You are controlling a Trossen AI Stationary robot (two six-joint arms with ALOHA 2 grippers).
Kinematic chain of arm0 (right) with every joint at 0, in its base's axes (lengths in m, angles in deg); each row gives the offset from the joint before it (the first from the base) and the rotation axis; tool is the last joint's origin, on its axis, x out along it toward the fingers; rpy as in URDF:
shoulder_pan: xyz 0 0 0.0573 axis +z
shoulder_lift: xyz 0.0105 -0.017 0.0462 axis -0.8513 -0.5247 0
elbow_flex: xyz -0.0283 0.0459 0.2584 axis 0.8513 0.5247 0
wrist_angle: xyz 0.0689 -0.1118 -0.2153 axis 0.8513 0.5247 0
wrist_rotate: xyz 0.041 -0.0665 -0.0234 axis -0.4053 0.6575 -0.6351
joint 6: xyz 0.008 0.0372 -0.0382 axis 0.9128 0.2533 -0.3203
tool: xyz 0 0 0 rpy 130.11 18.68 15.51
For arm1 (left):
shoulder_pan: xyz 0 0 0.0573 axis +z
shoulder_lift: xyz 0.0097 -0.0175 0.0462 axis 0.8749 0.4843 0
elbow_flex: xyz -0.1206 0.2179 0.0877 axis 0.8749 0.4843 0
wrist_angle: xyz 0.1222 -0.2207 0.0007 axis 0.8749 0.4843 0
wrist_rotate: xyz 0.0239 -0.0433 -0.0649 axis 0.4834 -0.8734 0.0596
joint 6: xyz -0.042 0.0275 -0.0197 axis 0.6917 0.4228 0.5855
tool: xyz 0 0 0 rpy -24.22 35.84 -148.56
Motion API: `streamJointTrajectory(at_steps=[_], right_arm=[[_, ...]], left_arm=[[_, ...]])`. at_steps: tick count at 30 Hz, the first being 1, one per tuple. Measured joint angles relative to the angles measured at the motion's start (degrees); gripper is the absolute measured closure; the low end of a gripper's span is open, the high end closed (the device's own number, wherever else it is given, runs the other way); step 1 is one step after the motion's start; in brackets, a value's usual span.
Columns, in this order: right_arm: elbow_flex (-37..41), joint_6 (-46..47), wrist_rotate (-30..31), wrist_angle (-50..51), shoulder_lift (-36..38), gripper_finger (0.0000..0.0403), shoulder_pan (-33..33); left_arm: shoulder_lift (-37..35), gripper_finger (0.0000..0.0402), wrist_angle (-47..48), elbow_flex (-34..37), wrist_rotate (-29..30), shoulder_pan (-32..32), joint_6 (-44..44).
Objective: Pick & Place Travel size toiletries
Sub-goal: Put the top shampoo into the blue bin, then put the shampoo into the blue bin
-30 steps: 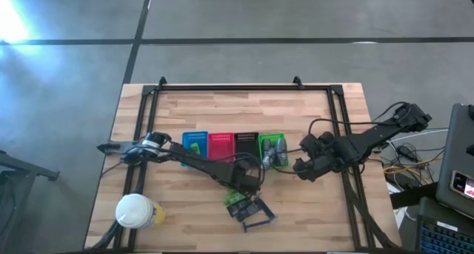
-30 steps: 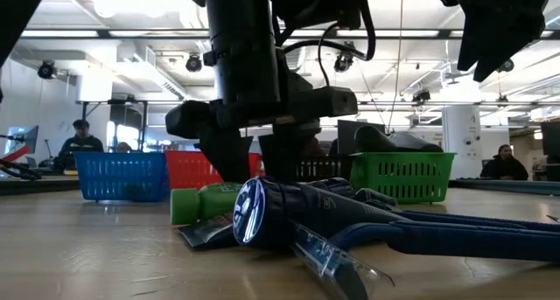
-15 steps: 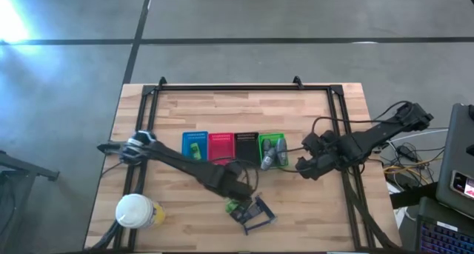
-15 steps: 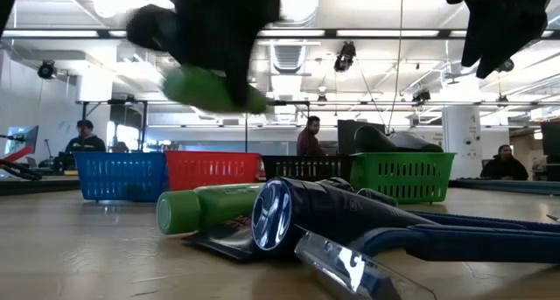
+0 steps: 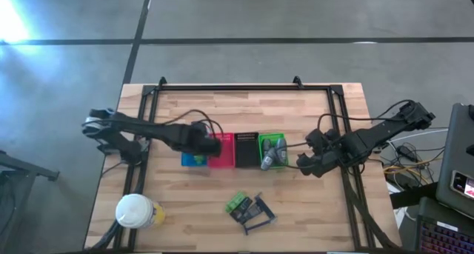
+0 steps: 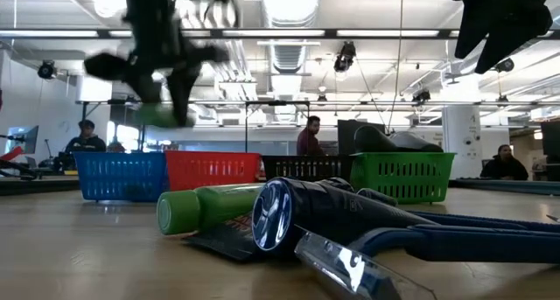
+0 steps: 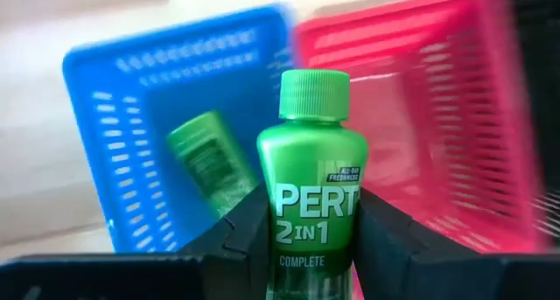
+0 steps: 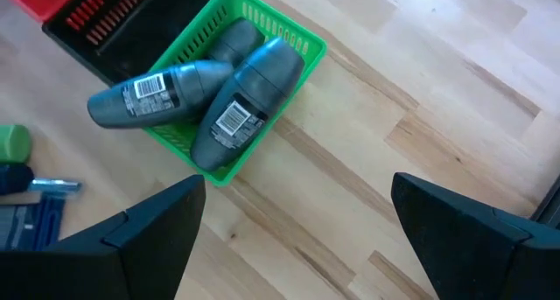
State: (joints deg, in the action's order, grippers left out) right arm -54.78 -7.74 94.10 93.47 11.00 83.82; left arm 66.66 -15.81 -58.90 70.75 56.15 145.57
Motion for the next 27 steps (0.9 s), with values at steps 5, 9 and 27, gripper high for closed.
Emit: streamJointTrajectory(at_steps=[5,9,27], right_arm=[[0.02,1.34,0.0,0.01,-0.02,0.0039,0.02],[0.05,1.67,0.0,0.0,-0.03,0.0039,0.02],[1.49,4.44,-0.13,-0.18,-0.33,0.0039,0.02]], left_arm=[[-5.84,0.0277,-6.01,10.05,-1.14,2.32,3.21],[-7.02,0.0268,-7.91,13.05,-0.9,2.64,3.57],[-7.08,0.0142,-13.87,6.07,0.75,-0.89,-9.77]])
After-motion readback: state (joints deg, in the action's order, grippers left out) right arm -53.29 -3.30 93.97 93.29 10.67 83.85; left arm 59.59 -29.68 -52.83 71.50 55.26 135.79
